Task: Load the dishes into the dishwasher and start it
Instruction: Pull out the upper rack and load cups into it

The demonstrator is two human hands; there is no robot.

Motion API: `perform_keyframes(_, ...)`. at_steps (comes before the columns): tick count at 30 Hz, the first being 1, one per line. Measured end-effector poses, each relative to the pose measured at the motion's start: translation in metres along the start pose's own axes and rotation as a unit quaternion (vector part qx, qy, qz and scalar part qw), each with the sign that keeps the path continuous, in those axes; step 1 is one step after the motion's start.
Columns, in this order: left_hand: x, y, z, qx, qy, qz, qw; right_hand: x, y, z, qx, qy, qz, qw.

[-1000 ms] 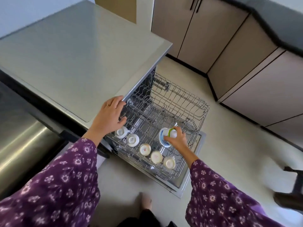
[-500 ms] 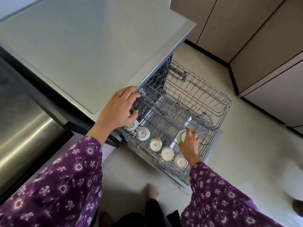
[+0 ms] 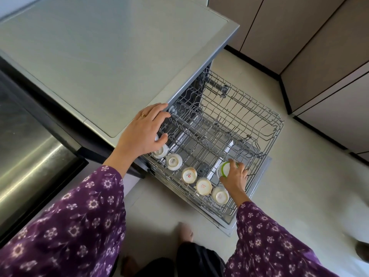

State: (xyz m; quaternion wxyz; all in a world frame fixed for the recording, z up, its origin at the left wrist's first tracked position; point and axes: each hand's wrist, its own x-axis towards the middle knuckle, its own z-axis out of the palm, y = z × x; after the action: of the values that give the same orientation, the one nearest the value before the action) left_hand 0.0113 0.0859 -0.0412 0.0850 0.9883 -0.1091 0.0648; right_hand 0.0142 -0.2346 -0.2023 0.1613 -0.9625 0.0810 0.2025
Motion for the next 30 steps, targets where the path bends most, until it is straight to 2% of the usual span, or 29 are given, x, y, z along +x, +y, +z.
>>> perform_keyframes(6,-0.001,-0.001,0.000,-0.001,0.004,0.003,1.000,-0.001,0.012,0.003,-0.010,-0.030,-0.037,0.999)
perform_keyframes(13,0.000,-0.001,0.002,-0.002,0.007,0.004,1.000,0.001,0.013,0.003,0.009,-0.047,-0.029,0.998)
perform_keyframes(18,0.000,-0.002,0.001,-0.003,0.004,0.006,1.000,0.000,-0.002,-0.002,-0.021,-0.022,-0.014,0.999)
perform_keyframes(21,-0.001,-0.001,0.000,-0.005,-0.001,0.001,1.000,-0.004,-0.024,-0.017,0.003,0.020,-0.022,1.000)
perform_keyframes(25,-0.002,-0.001,-0.001,-0.018,-0.006,-0.001,1.000,-0.015,-0.076,-0.049,0.074,0.098,-0.121,0.985)
perform_keyframes(30,-0.008,0.000,-0.014,-0.080,-0.011,-0.038,0.996,-0.043,-0.169,-0.093,0.128,0.156,-0.301,0.932)
